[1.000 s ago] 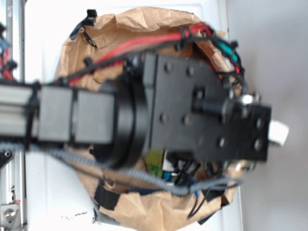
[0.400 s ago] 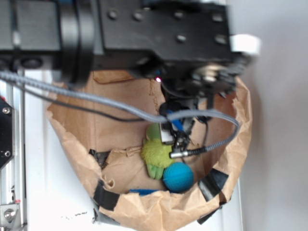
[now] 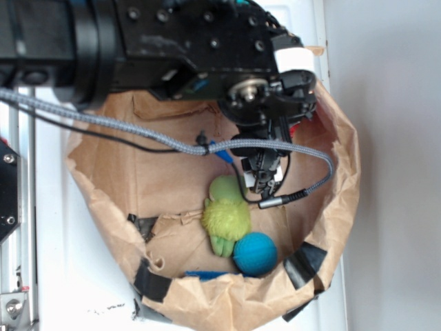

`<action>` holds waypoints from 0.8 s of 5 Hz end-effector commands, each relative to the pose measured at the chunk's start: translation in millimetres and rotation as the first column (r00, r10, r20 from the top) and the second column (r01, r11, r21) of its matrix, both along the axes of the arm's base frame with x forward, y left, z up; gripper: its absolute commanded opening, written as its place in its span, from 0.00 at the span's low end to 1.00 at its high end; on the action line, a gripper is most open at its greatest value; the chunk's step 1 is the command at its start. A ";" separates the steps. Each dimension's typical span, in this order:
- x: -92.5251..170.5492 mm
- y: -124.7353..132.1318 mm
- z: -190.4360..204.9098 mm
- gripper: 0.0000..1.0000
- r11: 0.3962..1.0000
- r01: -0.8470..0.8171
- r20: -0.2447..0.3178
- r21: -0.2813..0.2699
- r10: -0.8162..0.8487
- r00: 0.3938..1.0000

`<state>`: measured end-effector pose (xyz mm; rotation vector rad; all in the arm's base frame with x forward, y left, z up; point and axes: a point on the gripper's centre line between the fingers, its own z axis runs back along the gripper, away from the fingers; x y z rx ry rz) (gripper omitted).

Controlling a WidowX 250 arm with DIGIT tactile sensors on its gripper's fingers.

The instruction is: Grab the red paper.

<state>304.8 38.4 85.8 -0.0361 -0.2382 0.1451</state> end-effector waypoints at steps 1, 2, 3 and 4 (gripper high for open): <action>7.9 12.7 14.2 1.00 1.000 -0.022 0.037 0.004 0.022 0.999; 8.2 12.6 7.7 1.00 0.993 -0.115 0.095 -0.022 0.117 0.989; 11.0 17.1 8.5 1.00 0.988 -0.149 0.119 -0.039 0.153 0.981; 8.6 28.4 16.7 1.00 0.985 -0.163 0.139 -0.063 0.170 0.975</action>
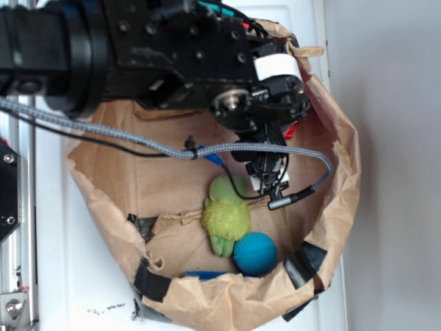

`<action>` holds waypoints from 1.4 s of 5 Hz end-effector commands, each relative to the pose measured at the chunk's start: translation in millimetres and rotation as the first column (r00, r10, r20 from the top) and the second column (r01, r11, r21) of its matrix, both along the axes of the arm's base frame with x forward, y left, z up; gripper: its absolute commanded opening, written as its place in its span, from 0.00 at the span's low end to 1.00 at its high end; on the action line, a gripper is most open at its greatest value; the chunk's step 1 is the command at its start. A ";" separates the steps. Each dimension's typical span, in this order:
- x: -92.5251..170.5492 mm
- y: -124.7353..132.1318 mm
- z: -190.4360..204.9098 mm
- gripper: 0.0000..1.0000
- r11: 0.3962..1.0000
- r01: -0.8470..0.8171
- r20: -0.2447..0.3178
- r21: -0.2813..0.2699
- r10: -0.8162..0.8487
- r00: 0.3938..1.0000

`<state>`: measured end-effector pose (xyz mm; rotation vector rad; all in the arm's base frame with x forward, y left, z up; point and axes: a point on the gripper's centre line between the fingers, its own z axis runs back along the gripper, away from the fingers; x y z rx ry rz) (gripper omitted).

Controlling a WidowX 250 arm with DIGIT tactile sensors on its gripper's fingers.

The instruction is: Grab the red paper.

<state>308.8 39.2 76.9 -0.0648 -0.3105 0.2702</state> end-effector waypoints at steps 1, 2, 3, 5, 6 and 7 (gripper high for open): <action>19.9 32.5 23.2 1.00 0.993 -0.122 0.072 -0.006 0.122 0.990; 37.6 37.5 15.8 1.00 0.981 -0.195 0.064 0.023 0.193 0.979; 42.6 34.5 7.4 1.00 0.969 -0.245 0.092 0.037 0.241 0.966; 36.1 10.1 -23.4 1.00 0.954 -0.299 0.127 0.027 0.293 0.948; 35.2 7.3 -25.5 0.00 0.955 -0.296 0.161 0.021 0.289 0.944; 35.7 6.4 -23.5 0.00 0.949 -0.315 0.182 0.007 0.308 0.934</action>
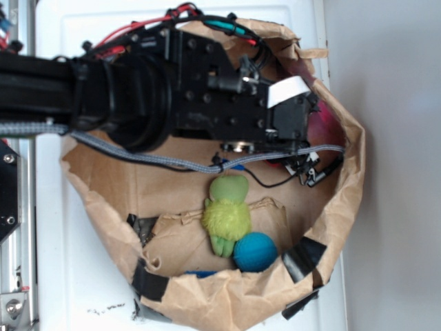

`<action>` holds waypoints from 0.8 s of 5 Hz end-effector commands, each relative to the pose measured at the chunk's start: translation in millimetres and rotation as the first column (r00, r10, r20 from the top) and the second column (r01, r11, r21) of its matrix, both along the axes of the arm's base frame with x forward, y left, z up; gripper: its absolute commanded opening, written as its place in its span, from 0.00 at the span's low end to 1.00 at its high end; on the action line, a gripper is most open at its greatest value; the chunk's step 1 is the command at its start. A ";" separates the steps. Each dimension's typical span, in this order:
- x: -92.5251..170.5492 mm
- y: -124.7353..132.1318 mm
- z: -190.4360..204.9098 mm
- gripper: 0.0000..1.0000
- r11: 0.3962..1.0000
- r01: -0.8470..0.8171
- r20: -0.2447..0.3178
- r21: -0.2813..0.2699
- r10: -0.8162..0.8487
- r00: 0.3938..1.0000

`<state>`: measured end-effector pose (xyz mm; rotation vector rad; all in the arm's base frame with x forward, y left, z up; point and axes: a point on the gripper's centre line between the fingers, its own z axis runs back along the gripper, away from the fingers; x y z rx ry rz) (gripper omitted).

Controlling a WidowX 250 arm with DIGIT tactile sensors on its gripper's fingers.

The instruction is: Grab the red paper.

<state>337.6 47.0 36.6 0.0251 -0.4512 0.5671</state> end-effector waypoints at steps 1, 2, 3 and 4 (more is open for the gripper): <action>6.2 -1.3 22.9 0.00 1.000 0.025 0.055 -0.014 -0.024 0.998; -1.9 2.0 49.3 0.00 0.990 0.137 -0.007 -0.036 -0.137 0.991; -22.7 12.5 92.8 0.00 0.947 0.304 -0.098 -0.102 -0.314 0.944; -49.8 23.9 123.6 0.00 0.898 0.411 -0.154 -0.157 -0.433 0.888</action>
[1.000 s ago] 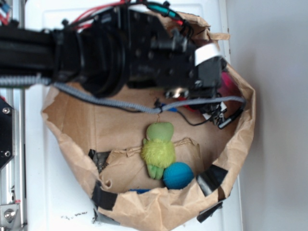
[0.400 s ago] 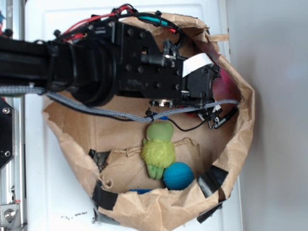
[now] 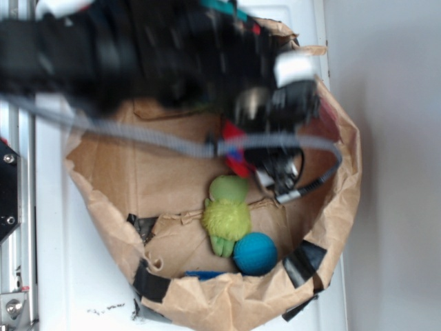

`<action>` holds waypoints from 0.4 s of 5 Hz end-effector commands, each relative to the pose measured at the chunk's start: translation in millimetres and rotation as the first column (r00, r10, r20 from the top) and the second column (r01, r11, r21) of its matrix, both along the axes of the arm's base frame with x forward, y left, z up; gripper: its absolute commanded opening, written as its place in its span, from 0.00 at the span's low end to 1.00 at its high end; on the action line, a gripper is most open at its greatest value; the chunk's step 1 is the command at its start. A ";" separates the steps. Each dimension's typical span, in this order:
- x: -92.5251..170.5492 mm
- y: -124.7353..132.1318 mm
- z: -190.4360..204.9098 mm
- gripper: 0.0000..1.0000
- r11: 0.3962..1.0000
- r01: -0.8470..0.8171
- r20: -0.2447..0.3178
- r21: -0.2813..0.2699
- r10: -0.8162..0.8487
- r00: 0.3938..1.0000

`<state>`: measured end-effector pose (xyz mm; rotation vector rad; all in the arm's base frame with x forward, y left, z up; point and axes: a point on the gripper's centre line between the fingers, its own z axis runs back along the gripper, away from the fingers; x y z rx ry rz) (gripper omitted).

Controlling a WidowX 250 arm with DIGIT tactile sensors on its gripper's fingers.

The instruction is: Grab the red paper.

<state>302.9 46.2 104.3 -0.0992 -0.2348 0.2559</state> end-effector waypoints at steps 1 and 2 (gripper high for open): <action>-12.8 34.6 70.0 0.00 0.987 0.152 -0.052 -0.051 -0.154 0.987; -14.6 29.5 64.4 0.00 0.992 0.126 0.017 -0.003 -0.126 0.992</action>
